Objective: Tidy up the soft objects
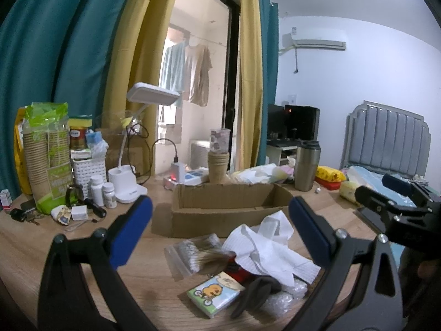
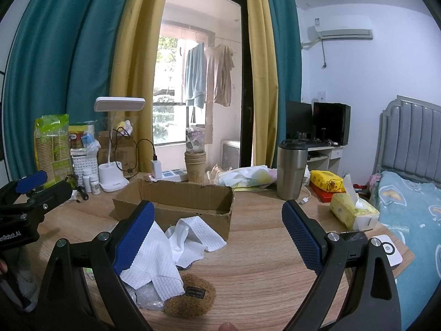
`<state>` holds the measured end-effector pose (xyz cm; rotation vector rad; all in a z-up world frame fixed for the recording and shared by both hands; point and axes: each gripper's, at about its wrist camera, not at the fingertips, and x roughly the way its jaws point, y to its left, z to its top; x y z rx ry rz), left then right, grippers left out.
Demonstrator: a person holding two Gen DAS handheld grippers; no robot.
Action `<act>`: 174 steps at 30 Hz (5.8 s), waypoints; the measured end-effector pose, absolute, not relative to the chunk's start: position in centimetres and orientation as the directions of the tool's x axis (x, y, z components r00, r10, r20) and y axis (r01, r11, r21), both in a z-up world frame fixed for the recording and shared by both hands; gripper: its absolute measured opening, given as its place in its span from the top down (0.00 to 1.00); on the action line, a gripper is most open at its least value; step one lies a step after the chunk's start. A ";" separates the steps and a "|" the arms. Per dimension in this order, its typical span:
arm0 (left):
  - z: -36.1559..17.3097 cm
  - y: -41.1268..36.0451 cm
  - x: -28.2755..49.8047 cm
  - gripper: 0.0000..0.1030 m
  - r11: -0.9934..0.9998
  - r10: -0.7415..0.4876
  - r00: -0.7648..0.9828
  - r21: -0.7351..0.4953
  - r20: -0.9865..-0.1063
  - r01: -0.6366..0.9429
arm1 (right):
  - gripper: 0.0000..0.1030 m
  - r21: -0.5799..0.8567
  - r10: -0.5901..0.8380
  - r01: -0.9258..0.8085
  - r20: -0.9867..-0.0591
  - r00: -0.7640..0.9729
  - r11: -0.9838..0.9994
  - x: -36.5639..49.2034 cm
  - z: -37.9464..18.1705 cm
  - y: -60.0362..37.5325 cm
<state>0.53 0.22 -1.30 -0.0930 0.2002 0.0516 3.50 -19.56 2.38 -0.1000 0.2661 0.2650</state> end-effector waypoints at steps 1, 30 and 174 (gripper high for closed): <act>-1.3 0.3 0.6 0.03 0.994 0.043 0.979 -0.087 -0.201 -0.062 | 0.07 -0.061 0.247 -0.273 -0.273 0.930 0.960 3.4 2.4 -19.4; -5.5 4.6 2.3 0.03 0.976 0.134 0.933 -0.118 -0.333 -0.182 | 0.07 -0.001 0.377 -0.432 -0.485 0.789 0.902 8.3 -1.7 -16.0; 0.4 4.4 15.9 0.51 0.979 -0.196 0.900 -0.134 -0.388 0.155 | 0.87 0.073 0.514 -0.532 -0.400 0.759 0.843 16.6 3.3 -17.9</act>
